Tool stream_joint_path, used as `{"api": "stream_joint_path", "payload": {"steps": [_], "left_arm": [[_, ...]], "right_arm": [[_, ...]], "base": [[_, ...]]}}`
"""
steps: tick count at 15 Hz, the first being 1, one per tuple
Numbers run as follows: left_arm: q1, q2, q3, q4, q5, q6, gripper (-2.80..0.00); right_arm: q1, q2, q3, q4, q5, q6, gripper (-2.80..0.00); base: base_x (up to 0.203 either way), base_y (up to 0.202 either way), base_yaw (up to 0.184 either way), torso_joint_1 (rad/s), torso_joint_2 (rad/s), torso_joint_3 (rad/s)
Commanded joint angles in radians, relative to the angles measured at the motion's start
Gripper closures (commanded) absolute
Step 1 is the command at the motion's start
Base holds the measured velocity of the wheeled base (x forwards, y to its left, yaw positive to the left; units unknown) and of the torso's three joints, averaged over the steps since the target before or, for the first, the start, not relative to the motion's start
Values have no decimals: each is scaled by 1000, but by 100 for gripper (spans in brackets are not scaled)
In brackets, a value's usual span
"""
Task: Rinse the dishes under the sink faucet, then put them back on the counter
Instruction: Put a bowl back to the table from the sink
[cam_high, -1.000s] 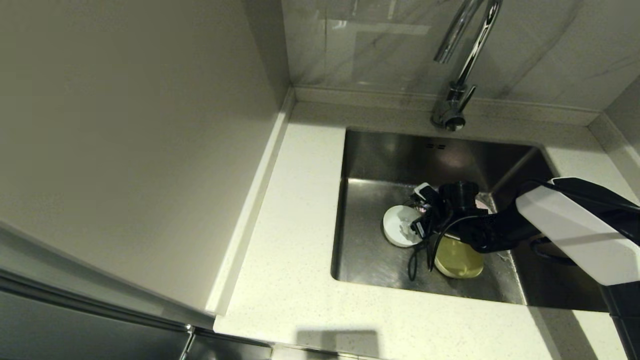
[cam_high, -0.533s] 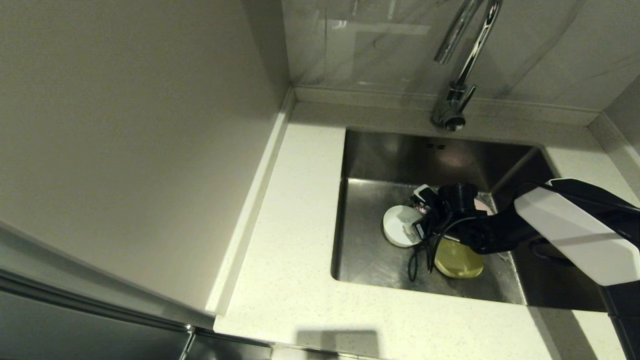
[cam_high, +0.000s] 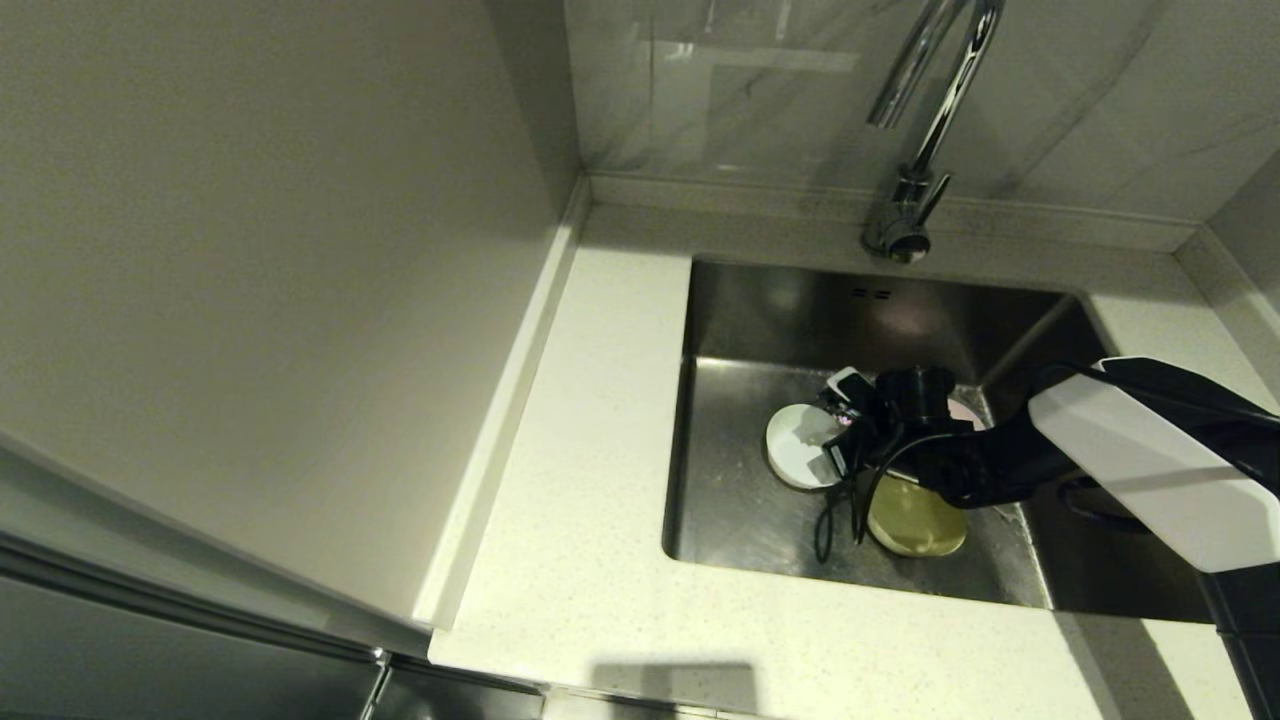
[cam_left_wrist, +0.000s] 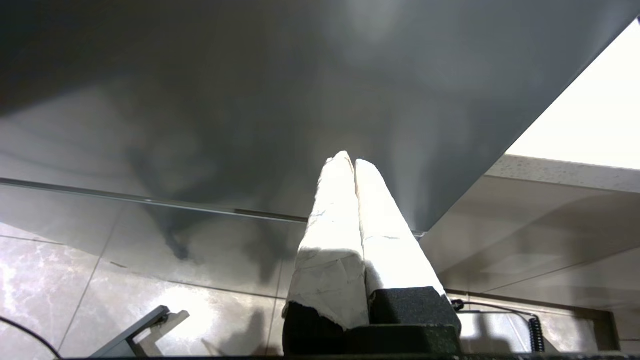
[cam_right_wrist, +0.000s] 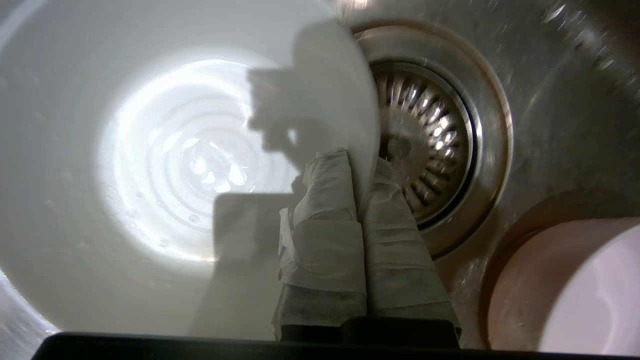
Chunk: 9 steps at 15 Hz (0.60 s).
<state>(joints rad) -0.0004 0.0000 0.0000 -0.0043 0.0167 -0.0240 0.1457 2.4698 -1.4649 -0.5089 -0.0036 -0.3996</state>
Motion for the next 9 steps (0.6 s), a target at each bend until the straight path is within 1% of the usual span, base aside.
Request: {"api": "stream_joint_path", "payload": {"steps": [1,6,9], "left_arm": [[0,-2,0,0,0,-1,0],[0,-2,0,0,0,-1,0],[0,-2,0,0,0,-1,0]], "right_arm": [[0,1,0,-2,-1,-5,0],[0,-32,20,-10,-1,-4,0],[-1,-107,100,-5,0,-4,0]], "base": [[0,0,0,0,0,0],[0,0,0,0,0,0],[0,0,0,0,0,0]]}}
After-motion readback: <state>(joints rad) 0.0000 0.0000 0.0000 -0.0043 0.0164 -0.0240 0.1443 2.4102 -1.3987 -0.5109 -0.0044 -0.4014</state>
